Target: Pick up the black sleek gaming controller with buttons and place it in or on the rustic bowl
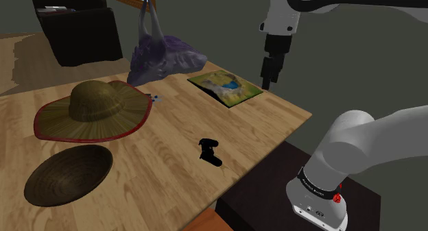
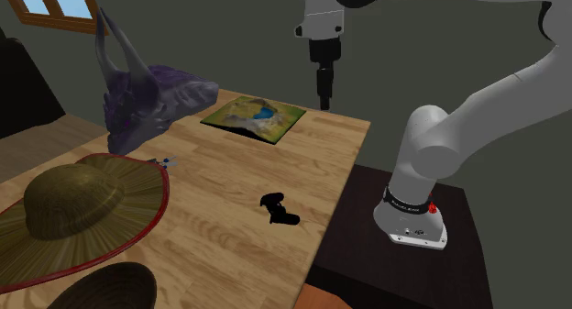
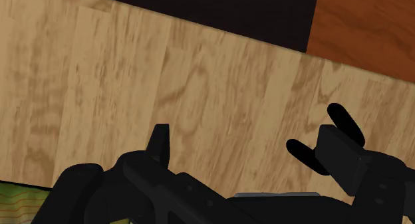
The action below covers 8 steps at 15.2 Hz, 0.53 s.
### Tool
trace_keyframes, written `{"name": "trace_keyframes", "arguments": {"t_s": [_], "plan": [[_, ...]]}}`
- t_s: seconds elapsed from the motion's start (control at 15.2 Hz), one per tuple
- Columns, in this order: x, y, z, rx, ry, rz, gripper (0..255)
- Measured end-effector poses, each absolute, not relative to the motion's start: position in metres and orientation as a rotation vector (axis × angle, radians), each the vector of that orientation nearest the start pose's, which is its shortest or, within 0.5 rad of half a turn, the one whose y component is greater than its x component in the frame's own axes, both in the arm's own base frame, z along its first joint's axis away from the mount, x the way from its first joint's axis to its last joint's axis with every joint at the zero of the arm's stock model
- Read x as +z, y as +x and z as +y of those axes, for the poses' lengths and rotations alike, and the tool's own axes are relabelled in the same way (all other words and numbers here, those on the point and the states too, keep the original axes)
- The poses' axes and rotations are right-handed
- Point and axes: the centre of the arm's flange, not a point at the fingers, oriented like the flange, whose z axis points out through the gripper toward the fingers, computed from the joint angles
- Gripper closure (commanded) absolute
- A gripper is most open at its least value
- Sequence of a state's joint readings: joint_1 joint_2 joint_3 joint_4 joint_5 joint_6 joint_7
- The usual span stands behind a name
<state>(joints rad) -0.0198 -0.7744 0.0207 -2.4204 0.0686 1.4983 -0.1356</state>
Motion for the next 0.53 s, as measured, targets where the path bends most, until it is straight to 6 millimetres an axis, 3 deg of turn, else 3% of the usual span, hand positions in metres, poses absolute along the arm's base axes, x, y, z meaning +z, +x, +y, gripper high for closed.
{"name": "trace_keyframes", "arguments": {"t_s": [0.13, 0.53], "plan": [[0.547, 0.298, 0.014, 0.215, -3.064, -0.199, 0], [0.502, 0.293, 0.072, 0.147, -3.073, -0.201, 0]]}}
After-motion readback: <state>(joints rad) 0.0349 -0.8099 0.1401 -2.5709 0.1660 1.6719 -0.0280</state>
